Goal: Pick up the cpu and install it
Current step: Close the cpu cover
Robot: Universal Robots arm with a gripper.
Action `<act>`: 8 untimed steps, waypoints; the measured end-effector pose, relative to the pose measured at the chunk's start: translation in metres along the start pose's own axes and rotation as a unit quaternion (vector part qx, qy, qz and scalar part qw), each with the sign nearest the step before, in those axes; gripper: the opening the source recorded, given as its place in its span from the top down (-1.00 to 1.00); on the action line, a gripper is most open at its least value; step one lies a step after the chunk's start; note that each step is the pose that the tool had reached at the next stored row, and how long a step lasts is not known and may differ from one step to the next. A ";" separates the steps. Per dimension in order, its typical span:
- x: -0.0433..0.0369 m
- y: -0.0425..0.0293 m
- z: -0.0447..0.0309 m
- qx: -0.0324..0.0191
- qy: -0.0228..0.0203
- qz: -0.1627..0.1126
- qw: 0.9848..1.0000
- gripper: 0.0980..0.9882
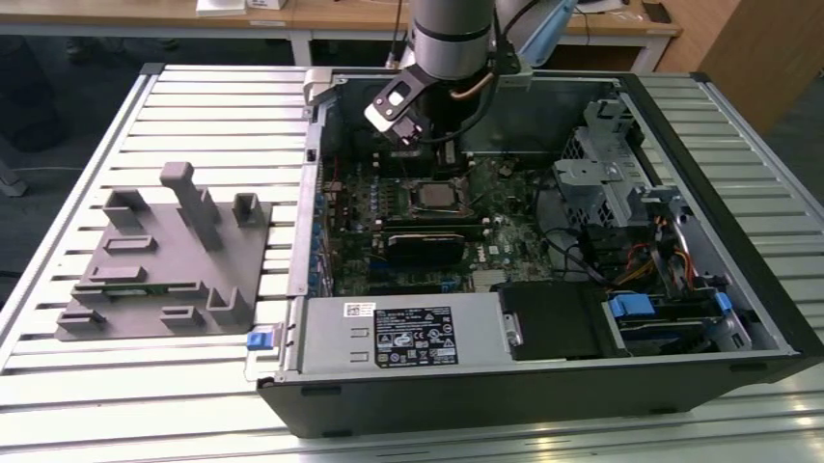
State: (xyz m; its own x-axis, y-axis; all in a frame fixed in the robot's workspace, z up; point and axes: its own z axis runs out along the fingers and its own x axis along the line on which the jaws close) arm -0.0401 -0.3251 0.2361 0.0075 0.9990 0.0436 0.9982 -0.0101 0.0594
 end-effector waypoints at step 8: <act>0.0010 0.0013 -0.0216 0.000 -0.005 0.000 1.000 0.96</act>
State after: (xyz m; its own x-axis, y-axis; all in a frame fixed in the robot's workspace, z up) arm -0.0401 -0.3251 0.2578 0.0076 0.9994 0.0343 0.9982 -0.0096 0.0592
